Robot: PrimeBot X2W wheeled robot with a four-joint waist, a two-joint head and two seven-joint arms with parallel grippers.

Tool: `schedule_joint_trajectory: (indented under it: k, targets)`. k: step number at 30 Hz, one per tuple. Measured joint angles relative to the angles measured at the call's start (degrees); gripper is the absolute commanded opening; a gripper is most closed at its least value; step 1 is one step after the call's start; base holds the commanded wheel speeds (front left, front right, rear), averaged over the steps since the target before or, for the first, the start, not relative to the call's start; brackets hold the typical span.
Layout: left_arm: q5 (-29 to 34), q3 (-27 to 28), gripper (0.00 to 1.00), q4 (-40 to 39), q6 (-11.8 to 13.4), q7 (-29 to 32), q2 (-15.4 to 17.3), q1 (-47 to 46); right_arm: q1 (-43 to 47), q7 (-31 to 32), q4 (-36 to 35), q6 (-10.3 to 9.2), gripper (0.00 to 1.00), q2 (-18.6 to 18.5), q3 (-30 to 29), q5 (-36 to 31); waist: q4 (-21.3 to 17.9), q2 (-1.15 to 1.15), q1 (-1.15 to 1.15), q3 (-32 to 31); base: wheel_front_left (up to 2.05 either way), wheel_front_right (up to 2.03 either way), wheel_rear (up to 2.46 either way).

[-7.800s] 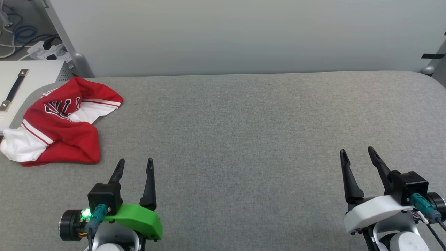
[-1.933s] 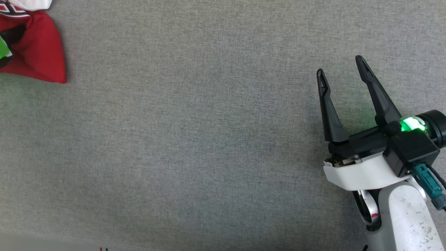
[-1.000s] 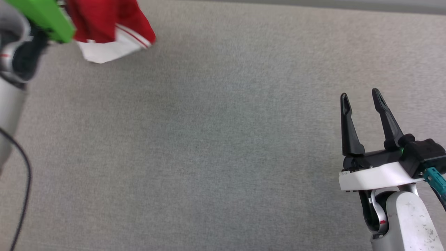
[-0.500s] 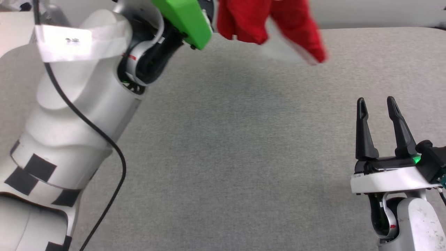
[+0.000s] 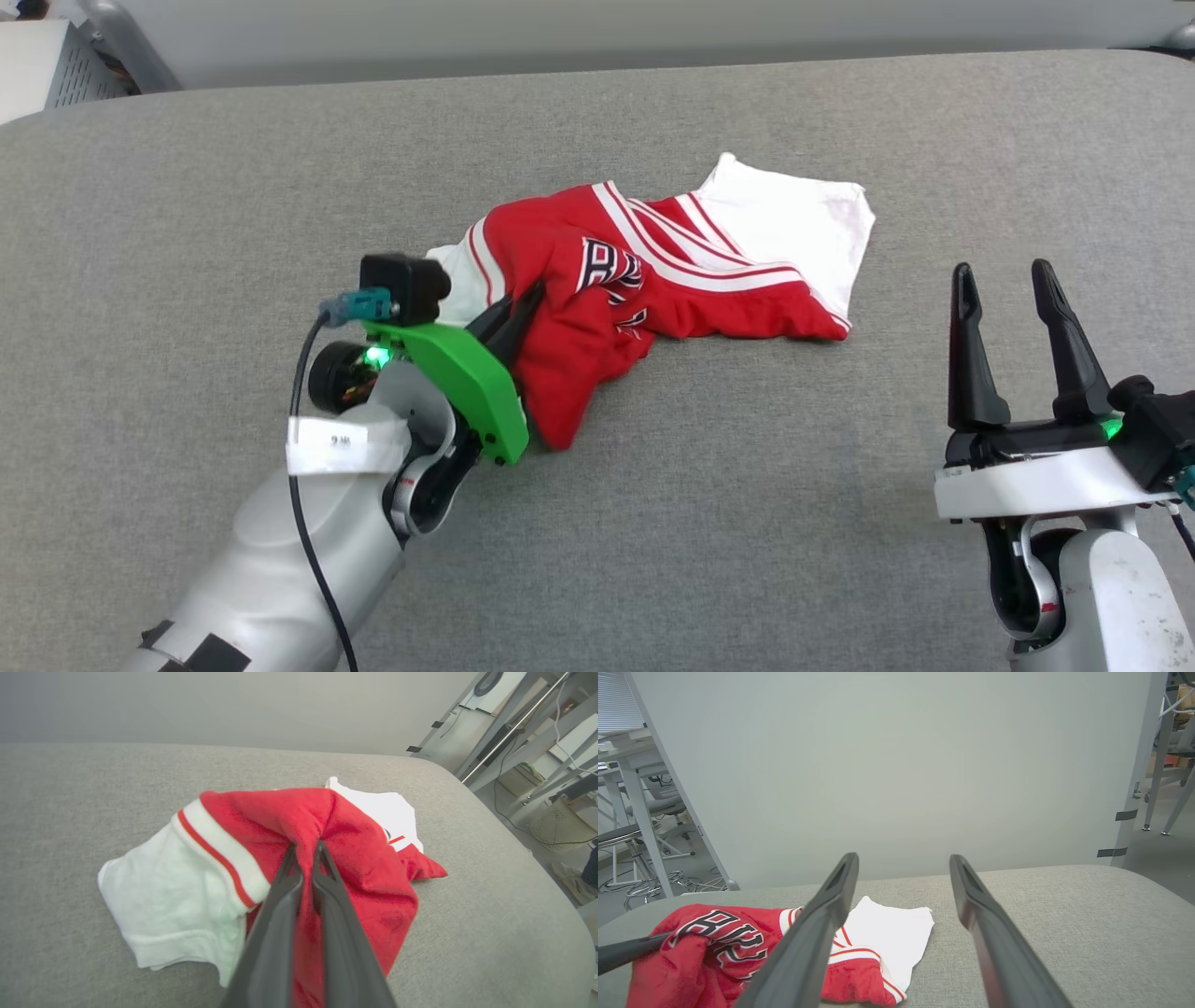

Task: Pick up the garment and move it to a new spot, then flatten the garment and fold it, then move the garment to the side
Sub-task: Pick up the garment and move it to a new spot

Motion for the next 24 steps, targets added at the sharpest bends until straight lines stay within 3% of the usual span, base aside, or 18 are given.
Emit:
schedule_joint_trajectory:
  k: [4, 5, 6, 14, 19, 24]
  targets:
    - [2.79, -2.09, 0.0, 7.3, -1.01, -3.39, -0.66, 1.24, 0.01, -0.02, 0.25, 0.0, 1.0, 0.02, 0.56, -0.76, 1.06, 0.0, 0.0, 0.3, 0.0, 0.0, 0.0]
    - [3.46, -2.82, 0.58, 8.92, -1.2, -3.87, -0.99, 1.23, 0.01, -0.03, 0.35, 0.0, 1.0, 0.02, 0.6, -0.88, 1.4, 0.0, 0.0, 0.3, 0.0, 0.0, 0.0]
    - [4.28, -3.46, 1.0, 10.12, -1.37, -4.03, -1.21, 1.22, 0.01, -0.04, 0.48, 0.0, 1.0, 0.01, 0.7, -1.04, 1.68, 0.0, 0.0, 0.27, 0.0, 0.0, 0.0]
    - [10.01, -2.82, 1.0, 12.13, -1.72, -9.17, -1.94, 0.62, 1.2, -0.07, 1.82, 0.0, 1.0, 0.02, -0.38, -2.13, 4.85, 0.0, 0.0, -1.32, 0.0, 0.0, 0.0]
    - [19.62, 7.51, 1.0, -1.83, 1.14, -9.39, 0.53, 2.24, 2.58, -0.07, 2.3, 0.0, 1.0, 0.02, -1.2, -2.4, 6.82, 0.0, 0.0, -3.29, 0.0, 0.0, 0.0]
    - [27.46, 17.24, 1.0, -14.57, 1.9, -9.39, 0.64, 13.63, 3.97, -0.07, 2.65, 0.0, 1.0, 0.02, -1.7, -2.64, 8.29, 0.0, 0.0, -5.32, 0.0, 0.0, 0.0]
